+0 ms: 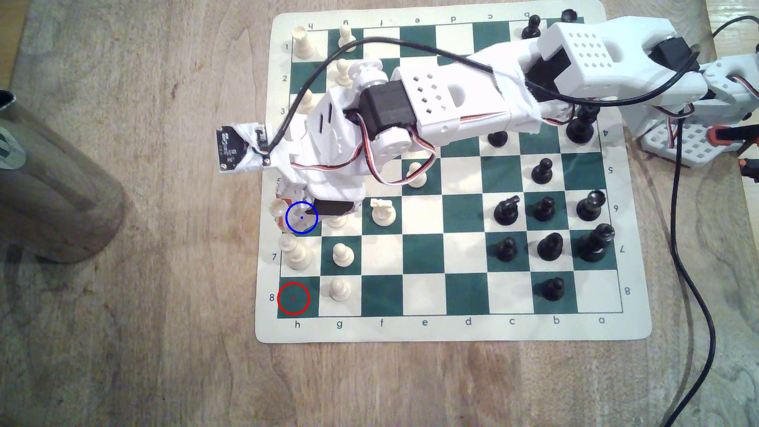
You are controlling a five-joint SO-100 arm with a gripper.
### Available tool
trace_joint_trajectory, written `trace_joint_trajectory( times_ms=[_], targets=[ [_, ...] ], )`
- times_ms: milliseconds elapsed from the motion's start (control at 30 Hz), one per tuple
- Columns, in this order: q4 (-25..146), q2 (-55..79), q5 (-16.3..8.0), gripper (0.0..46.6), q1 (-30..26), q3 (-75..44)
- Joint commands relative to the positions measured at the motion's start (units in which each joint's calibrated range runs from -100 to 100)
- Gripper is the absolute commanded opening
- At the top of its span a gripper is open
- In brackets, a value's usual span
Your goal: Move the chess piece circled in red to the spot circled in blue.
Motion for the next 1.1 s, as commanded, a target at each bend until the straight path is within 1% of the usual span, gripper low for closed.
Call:
trace_joint_trajectory(
  times_ms=[0,167,267,633,733,767,800,933,1067],
  targets=[
    [0.08,-1.83,0.05,0.4,0.27,-5.71],
    [0.08,0.97,0.1,0.4,0.43,-7.25],
    [0.25,3.43,0.1,0.4,0.35,-11.24],
    [0.41,2.24,0.54,0.4,1.21,-9.61],
    [-0.41,0.46,0.88,0.4,1.52,-4.99],
    [-3.28,-3.28,1.12,0.4,1.52,3.54],
    [-5.0,-5.23,1.22,0.4,1.44,7.89],
    [-8.35,-8.03,1.47,0.4,1.13,14.69],
    [-9.01,-8.54,1.86,0.4,1.29,16.41]
  ],
)
